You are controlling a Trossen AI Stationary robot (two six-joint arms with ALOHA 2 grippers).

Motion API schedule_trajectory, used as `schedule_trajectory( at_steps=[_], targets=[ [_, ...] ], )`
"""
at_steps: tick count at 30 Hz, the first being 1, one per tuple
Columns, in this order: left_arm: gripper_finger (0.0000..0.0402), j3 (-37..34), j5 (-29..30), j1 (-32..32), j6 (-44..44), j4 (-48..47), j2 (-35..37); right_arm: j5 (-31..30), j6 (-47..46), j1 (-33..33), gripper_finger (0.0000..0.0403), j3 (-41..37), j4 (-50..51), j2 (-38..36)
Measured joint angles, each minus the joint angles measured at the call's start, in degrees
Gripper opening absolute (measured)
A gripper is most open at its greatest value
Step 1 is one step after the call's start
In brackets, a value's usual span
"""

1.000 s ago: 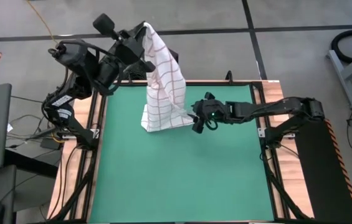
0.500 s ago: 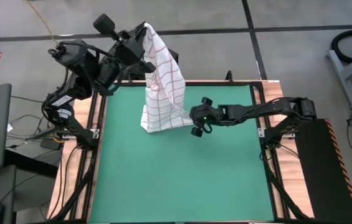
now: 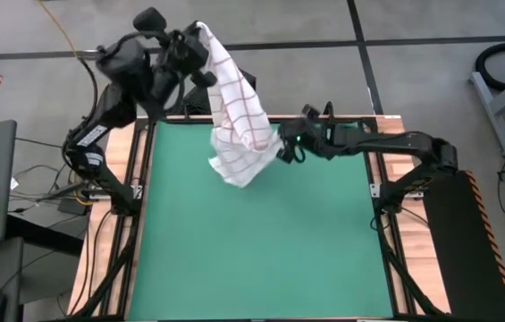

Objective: Roll towel into tight, uniform cylinder
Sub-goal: Roll the white towel

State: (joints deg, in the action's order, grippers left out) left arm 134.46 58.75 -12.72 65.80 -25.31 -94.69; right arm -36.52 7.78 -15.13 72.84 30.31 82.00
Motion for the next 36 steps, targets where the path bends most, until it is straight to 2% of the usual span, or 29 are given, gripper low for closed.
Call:
schedule_trajectory(
  at_steps=[3,7,13,16,19,23,27,31,34,36],
  targets=[
    [0.0,-0.01,-1.18,-5.17,-4.11,-5.9,-0.01,-4.73,3.05,-2.47,0.0007,4.14,1.76,0.0],
    [0.0,-0.01,-6.41,-13.11,-8.37,-11.94,-0.22,-12.14,10.14,-6.22,0.0007,9.24,3.32,0.02],
    [0.0,-0.05,-12.68,-23.05,-9.77,-13.1,-0.99,-17.59,21.24,-11.59,0.0007,16.6,3.27,0.04],
    [0.0,-0.05,-14.9,-24.76,-10.17,-12.96,-0.95,-20.41,23.7,-13.35,0.0007,19.99,3.51,0.02],
    [0.0,-0.05,-15.02,-24.56,-10.58,-13.78,-0.94,-20.65,24.21,-14.06,0.0007,22.76,4.97,0.03],
    [0.0,-0.01,-15.39,-22.04,-14.75,-21.66,-0.5,-21.23,23.67,-12.65,0.0007,24.95,9.07,0.02],
    [0.0,-0.01,-14.89,-18.66,-22.52,-35.54,-0.53,-22.44,14.82,-8.51,0.0007,25.3,21.18,-0.2],
    [0.0,-0.01,-17.1,-15.22,-35.54,-52.21,-0.53,-18.67,-4.23,-3.05,0.0007,25.3,40.49,-0.26],
    [0.0,-0.03,-21.41,-12.17,-46.94,-64.85,-0.53,-13.71,-16.99,2.32,0.0007,25.28,52.46,-0.26],
    [0.0,-1.45,-27.33,-9.62,-52.88,-63.85,0.47,-8.27,-21.48,6.7,0.0007,25.3,57.65,-0.35]
  ],
)
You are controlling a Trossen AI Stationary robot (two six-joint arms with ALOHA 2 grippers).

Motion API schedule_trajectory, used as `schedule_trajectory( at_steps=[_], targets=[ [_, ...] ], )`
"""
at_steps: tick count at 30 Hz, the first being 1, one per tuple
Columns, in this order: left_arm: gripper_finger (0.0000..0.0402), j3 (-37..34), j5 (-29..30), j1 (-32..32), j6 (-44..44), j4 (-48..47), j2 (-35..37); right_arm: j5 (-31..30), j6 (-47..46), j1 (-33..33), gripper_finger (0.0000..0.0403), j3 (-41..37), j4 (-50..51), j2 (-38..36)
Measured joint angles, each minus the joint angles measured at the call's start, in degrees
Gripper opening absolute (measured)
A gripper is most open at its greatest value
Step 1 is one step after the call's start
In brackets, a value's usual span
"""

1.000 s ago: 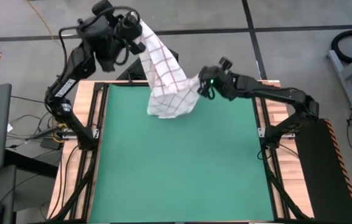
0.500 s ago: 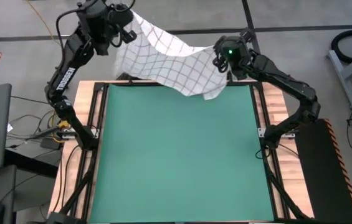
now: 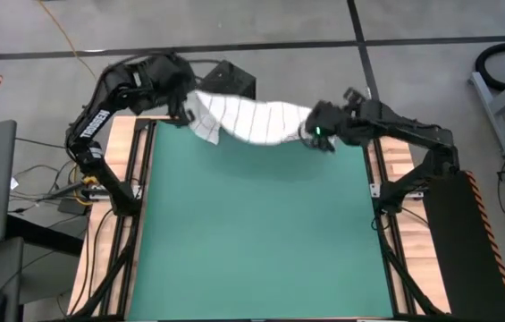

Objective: Roll towel into tight, uniform cylinder
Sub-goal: Roll the white towel

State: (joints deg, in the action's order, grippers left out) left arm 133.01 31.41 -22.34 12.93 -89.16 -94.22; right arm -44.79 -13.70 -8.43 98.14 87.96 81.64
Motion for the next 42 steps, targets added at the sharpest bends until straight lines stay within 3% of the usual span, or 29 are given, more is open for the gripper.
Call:
schedule_trajectory(
  at_steps=[4,7,9,12,15,17,21,25,28,31,33,36,39,42],
  targets=[
    [0.0,-1.41,-19.5,5.15,-2.96,1.16,3.95,11.4,-1.02,8.51,0.0007,-0.03,1.51,-0.44],
    [0.0,-1.4,-22.44,7.64,-4.87,0.31,5.12,10.29,-0.93,13.49,0.0007,-0.01,0.51,-0.82],
    [0.0,-1.56,-19.6,8.48,-2.34,1.37,5.31,2.8,-0.84,14.7,0.0007,0.01,1.01,-1.06],
    [0.0,-1.55,-7.54,7.6,3.45,6.11,5.7,-11.43,0.31,11.71,0.0007,0.03,1.35,-1.6],
    [0.0,-1.53,4.75,3.05,12.76,11.07,5.46,-20.23,7.21,4.01,0.0007,0.07,-0.89,-2.38],
    [0.0,-2.05,6.93,-1.3,20.28,17.64,5.05,-23.49,15.72,-2.88,0.0007,0.07,-5.55,-2.64],
    [0.0,-3.85,1.25,-11.32,33.76,35.83,2.83,-25.18,43.25,-17.41,0.0007,0.05,-27.94,-2.65],
    [0.0,-3.84,0.8,-18.51,45.08,52.35,0.24,-22.01,71.26,-28.75,0.0007,-0.03,-60.87,-2.88],
    [0.0,-3.78,0.67,-21.67,51.49,60.25,-0.56,-18.49,89.68,-32.62,0.0007,0.14,-84.9,-3.06],
    [0.0,-3.78,0.48,-22.91,52.53,62.22,-0.61,-18.72,100.98,-32.62,0.0007,0.14,-97.76,-3.17],
    [0.0,-3.78,1.01,-22.89,51.48,60.98,0.0,-21.91,101.19,-31.31,0.0007,0.05,-96.88,-4.14],
    [0.0,-3.78,1.24,-22.57,49.74,56.14,1.49,-26.5,91.23,-27.61,0.0007,0.07,-85.69,-6.26],
    [0.0,-3.72,1.01,-21.34,44.54,46.29,2.85,-27.8,70.47,-22.99,0.0007,0.1,-64.54,-8.23],
    [0.0,-3.72,-5.03,-20.46,33.17,30.73,3.76,-25.93,42.05,-18.2,0.0007,0.08,-39.55,-8.69]
  ],
)
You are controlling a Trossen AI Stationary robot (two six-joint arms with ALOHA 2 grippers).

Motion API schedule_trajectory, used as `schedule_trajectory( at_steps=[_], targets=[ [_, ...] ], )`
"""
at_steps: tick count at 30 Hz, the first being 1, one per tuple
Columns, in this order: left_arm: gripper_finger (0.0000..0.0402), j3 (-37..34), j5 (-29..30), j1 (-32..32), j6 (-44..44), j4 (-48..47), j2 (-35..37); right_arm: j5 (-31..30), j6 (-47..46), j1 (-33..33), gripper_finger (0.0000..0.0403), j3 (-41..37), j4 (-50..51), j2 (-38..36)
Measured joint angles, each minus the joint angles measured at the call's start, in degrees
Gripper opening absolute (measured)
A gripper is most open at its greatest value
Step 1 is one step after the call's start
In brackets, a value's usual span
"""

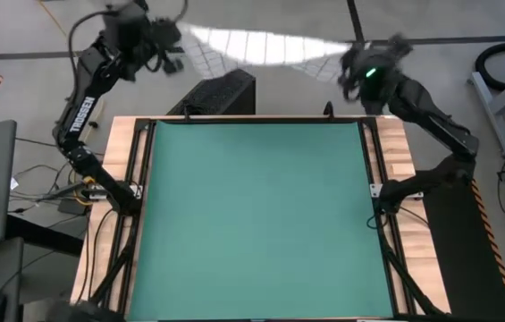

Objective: Roll towel into tight, uniform cylinder
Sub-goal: Roll the white towel

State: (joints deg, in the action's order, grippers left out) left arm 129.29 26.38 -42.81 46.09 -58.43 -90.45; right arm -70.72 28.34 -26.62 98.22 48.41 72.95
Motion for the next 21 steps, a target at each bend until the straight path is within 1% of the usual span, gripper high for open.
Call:
schedule_trajectory(
  at_steps=[2,4,5,6,7,9,11,13,16,21],
  targets=[
    [0.0,-0.02,-5.59,0.66,-8.26,-11.1,0.11,4.5,-20.4,3.0,0.0007,-0.05,18.03,0.27],
    [0.0,-1.14,-9.65,1.69,-14.91,-21.75,0.15,10.04,-39.14,6.34,0.0007,-0.05,32.86,1.22],
    [0.0,-2.27,-10.51,2.71,-17.72,-26.81,0.2,12.59,-46.11,8.29,0.0007,-0.09,39.03,1.79],
    [0.0,-3.73,-10.47,3.98,-20.47,-30.91,0.21,14.56,-51.08,10.53,0.0007,-0.8,41.51,2.3],
    [0.0,-6.14,-10.07,5.4,-22.83,-32.12,0.58,16.54,-52.63,13.18,0.0007,-2.35,40.94,2.22],
    [0.0,-13.6,-9.68,8.54,-27.2,-30.31,3.2,24.08,-52.44,18.91,0.0007,-6.58,36.52,1.09],
    [0.0,-20.71,-11.57,12.24,-29.72,-29.53,6.43,29.19,-54.4,23.45,0.0007,-9.79,32.32,0.89],
    [0.0,-27.38,-11.62,16.0,-33.61,-29.87,9.35,31.88,-59.62,28.12,0.0007,-13.34,32.43,1.31],
    [0.0,-37.39,-12.73,21.61,-43.6,-30.58,12.37,33.73,-67.82,34.88,0.0007,-18.46,32.06,2.41],
    [0.0,-51.94,-21.12,32.55,-59.93,-30.39,18.51,39.83,-80.62,44.05,0.0007,-25.57,31.95,4.57]
  ],
)
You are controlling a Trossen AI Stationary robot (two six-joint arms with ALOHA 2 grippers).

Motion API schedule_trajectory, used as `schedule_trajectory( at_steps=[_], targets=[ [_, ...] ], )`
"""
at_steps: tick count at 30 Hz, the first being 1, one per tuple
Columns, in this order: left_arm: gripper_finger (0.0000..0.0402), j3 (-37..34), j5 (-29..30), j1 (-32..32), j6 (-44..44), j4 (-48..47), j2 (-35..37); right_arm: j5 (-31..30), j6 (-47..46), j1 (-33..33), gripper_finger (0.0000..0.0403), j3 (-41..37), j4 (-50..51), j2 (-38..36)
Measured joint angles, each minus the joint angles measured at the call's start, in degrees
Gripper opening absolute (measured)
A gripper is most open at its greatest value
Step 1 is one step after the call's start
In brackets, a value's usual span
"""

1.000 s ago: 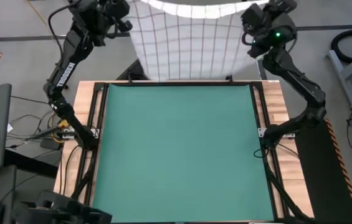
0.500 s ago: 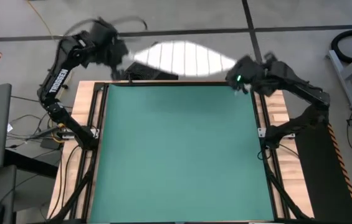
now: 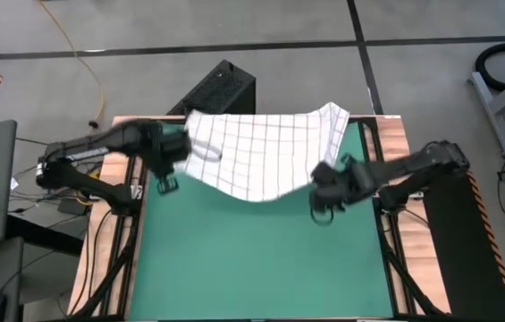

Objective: Roll towel into tight, uniform cylinder
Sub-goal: Roll the white towel

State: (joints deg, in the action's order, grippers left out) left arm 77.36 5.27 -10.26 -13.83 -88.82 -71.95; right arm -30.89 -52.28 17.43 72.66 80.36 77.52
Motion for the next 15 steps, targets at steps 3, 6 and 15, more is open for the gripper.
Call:
schedule_trajectory(
  at_steps=[3,6,15],
  targets=[
    [0.0,-7.08,-4.68,7.41,-8.59,2.64,2.08,3.66,-4.32,4.52,0.0007,-2.72,-0.08,1.72],
    [0.0,-12.3,-7.21,14.25,-14.93,4.71,3.97,5.33,-8.05,7.35,0.0007,-3.96,0.22,3.67],
    [0.0,-18.8,-9.85,27.55,-27.06,12.93,4.25,11.85,-9.45,11.86,0.0007,-4.04,-2.67,9.15]
  ],
)
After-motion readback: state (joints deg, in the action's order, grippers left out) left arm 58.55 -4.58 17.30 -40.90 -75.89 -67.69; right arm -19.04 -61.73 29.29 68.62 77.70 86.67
